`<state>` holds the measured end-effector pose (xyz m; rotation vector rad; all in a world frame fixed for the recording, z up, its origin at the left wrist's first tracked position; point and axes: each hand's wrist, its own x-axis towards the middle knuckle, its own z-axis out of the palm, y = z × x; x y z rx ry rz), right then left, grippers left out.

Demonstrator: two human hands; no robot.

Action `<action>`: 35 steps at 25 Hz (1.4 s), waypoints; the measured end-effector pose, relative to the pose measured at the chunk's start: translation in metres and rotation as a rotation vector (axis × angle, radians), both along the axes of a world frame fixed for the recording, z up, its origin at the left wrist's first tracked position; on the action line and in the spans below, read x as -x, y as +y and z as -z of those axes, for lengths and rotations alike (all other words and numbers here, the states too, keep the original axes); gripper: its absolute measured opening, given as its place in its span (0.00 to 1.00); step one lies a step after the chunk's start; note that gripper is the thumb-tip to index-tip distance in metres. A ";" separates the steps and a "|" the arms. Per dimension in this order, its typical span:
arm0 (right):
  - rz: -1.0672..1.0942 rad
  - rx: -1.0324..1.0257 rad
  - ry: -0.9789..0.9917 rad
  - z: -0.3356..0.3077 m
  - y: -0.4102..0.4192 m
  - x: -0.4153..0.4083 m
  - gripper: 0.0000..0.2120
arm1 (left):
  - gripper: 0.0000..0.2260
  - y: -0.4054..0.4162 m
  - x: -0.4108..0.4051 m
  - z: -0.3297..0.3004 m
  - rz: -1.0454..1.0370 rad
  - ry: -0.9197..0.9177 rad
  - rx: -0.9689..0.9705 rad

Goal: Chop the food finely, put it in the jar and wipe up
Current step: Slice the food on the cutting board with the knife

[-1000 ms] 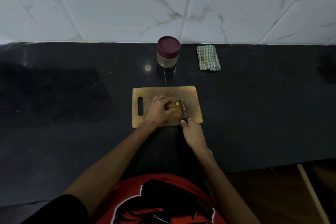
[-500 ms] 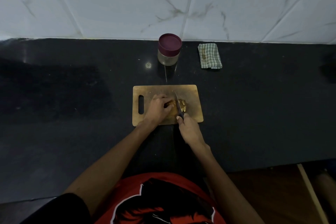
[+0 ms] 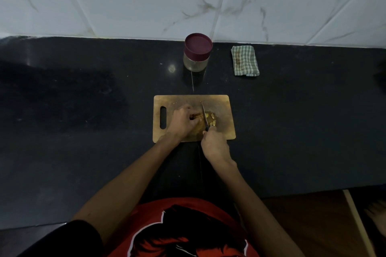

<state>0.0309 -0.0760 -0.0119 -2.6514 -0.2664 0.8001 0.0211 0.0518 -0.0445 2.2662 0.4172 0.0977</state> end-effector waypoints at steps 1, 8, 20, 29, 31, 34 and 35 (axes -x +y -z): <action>-0.003 0.003 0.002 0.000 0.002 -0.002 0.12 | 0.11 0.001 0.000 0.000 0.001 0.003 0.007; -0.044 0.003 -0.010 -0.006 0.015 -0.018 0.11 | 0.10 0.002 0.000 0.002 0.024 0.014 0.055; -0.088 0.059 -0.012 -0.007 0.014 -0.019 0.11 | 0.11 0.000 0.002 0.005 0.000 0.012 0.074; -0.067 0.060 -0.032 0.005 -0.002 0.005 0.09 | 0.13 -0.002 0.002 0.005 -0.038 0.016 0.071; -0.061 0.065 -0.019 0.003 -0.003 0.004 0.09 | 0.13 -0.002 0.002 0.003 -0.030 0.022 0.073; -0.067 0.062 -0.010 0.000 0.007 -0.007 0.10 | 0.12 0.000 0.001 0.003 -0.002 0.024 0.060; -0.066 0.056 -0.011 -0.001 0.011 -0.012 0.11 | 0.12 0.001 0.001 0.004 0.003 0.019 0.062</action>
